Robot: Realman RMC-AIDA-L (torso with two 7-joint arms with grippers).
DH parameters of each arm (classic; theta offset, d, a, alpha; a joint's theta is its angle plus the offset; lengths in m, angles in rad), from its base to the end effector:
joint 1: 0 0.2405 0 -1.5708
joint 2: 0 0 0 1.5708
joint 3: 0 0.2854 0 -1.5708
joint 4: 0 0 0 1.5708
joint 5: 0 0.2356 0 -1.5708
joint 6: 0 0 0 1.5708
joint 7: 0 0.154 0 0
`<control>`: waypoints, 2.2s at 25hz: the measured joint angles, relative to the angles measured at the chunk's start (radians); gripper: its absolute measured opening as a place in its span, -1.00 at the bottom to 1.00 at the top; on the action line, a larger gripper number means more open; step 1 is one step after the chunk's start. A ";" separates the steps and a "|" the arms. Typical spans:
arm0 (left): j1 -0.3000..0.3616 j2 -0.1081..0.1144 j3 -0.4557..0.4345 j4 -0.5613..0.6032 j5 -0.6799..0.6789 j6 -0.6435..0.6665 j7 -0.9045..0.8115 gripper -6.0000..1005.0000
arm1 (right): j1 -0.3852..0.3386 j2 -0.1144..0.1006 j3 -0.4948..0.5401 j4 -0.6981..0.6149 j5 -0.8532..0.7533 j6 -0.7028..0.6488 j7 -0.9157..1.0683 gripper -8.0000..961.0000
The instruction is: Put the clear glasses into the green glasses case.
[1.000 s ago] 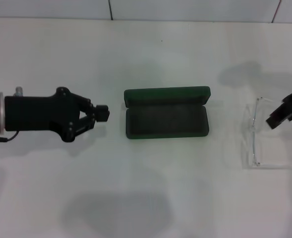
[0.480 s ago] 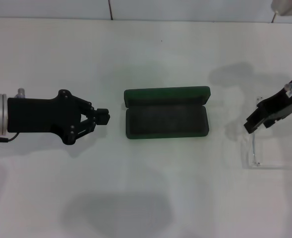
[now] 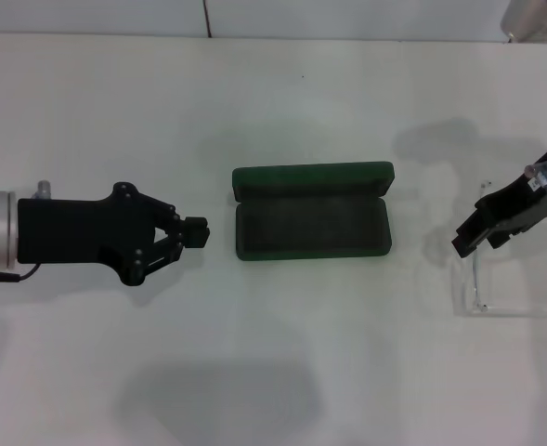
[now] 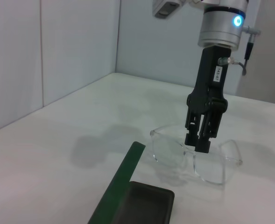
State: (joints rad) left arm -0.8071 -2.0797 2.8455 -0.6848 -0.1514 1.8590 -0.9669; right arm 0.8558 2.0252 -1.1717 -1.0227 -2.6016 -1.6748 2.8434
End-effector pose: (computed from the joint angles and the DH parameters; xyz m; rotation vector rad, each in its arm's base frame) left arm -0.3091 0.3501 -0.0033 -2.8787 -0.3709 -0.5617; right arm 0.1881 0.4306 -0.0079 -2.4007 1.5020 -0.5005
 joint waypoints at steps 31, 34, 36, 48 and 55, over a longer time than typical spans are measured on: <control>0.006 -0.002 0.000 0.001 0.003 -0.008 0.031 -0.86 | -0.043 -0.007 -0.005 0.035 0.002 0.066 -0.013 -0.53; 0.006 -0.002 0.000 0.008 0.006 -0.008 0.031 -0.86 | -0.059 -0.007 -0.006 0.017 0.002 0.062 -0.016 -0.60; 0.006 -0.001 0.000 0.012 0.007 -0.008 0.030 -0.86 | -0.074 -0.008 -0.004 -0.003 0.002 0.054 -0.021 -0.63; 0.006 -0.003 0.000 0.031 0.003 -0.007 0.016 -0.86 | -0.169 -0.013 0.001 -0.163 0.020 -0.005 -0.061 -0.82; 0.013 -0.003 -0.002 0.053 -0.022 -0.001 -0.016 -0.86 | -0.211 -0.016 0.094 -0.244 0.029 -0.074 -0.135 -0.86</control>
State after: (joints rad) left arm -0.7942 -2.0828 2.8439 -0.6316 -0.1735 1.8577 -0.9831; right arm 0.6452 2.0087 -1.0774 -1.2671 -2.5726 -1.7490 2.7088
